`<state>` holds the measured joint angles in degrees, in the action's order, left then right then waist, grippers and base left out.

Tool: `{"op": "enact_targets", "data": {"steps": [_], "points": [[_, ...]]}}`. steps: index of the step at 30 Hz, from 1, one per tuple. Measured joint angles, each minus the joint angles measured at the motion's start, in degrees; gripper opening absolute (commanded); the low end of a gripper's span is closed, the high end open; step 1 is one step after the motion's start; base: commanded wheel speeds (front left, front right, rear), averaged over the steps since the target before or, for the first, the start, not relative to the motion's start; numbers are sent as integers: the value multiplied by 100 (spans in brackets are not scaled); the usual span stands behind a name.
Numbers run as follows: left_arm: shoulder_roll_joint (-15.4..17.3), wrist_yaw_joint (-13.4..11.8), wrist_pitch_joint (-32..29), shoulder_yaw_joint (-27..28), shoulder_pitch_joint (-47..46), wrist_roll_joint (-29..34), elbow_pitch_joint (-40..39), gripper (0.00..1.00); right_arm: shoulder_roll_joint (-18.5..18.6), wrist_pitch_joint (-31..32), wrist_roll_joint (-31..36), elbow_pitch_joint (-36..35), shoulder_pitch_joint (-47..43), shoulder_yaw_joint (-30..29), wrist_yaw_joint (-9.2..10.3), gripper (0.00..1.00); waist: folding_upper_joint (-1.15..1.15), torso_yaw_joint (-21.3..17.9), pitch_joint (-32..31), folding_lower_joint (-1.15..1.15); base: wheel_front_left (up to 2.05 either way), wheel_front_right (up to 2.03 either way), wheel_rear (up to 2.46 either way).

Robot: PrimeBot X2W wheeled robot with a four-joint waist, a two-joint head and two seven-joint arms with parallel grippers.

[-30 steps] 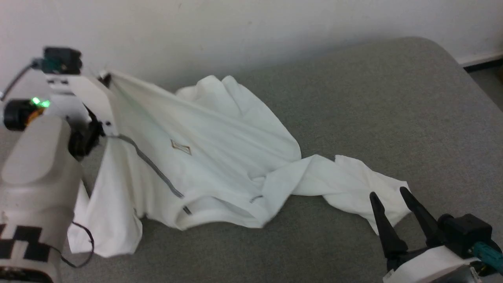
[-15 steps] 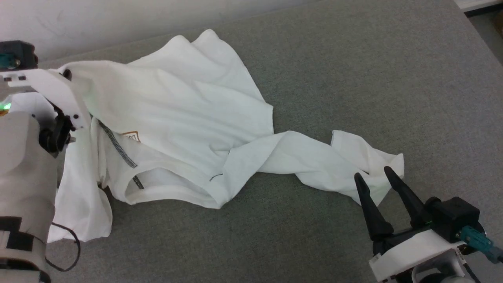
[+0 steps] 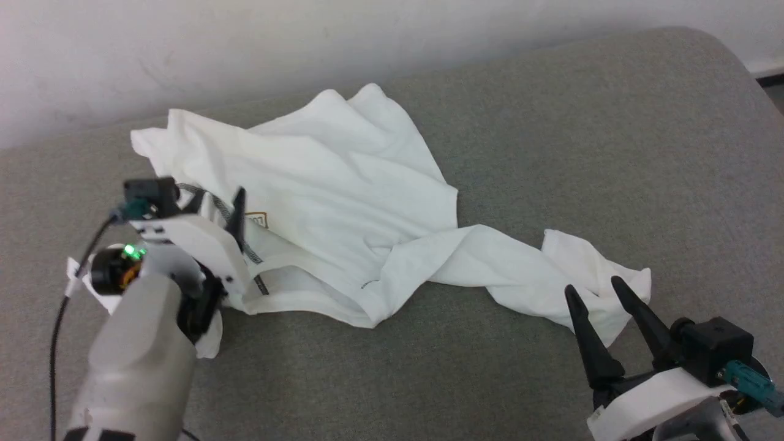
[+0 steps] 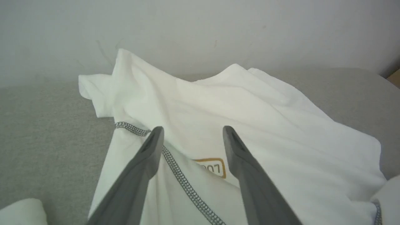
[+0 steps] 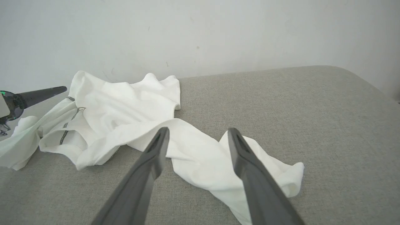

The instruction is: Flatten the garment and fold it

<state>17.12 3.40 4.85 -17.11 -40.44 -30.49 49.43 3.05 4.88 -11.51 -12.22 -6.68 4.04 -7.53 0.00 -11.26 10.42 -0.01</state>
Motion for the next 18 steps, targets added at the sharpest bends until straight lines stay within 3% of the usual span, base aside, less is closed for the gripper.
{"op": "enact_targets", "data": {"steps": [6, 15, 18], "points": [[-149, 12, -854, -365, 1140, -90, -905, 100, -1, 136, -5, -120, -135, 7, 0, 100, 0, 314, -336, -1, 0, 0, 0], [246, -92, -2167, -754, 1578, -32, -1446, 100, -2, 216, -37, -172, -130, 52, 0, 100, 0, 379, -385, 0, 0, 0, 0], [254, -77, -2383, -898, 1563, 7, -1556, 16, -2, 214, -89, -138, -130, 34, 0, 100, 0, 297, -325, 0, 0, 0, 0]]}}
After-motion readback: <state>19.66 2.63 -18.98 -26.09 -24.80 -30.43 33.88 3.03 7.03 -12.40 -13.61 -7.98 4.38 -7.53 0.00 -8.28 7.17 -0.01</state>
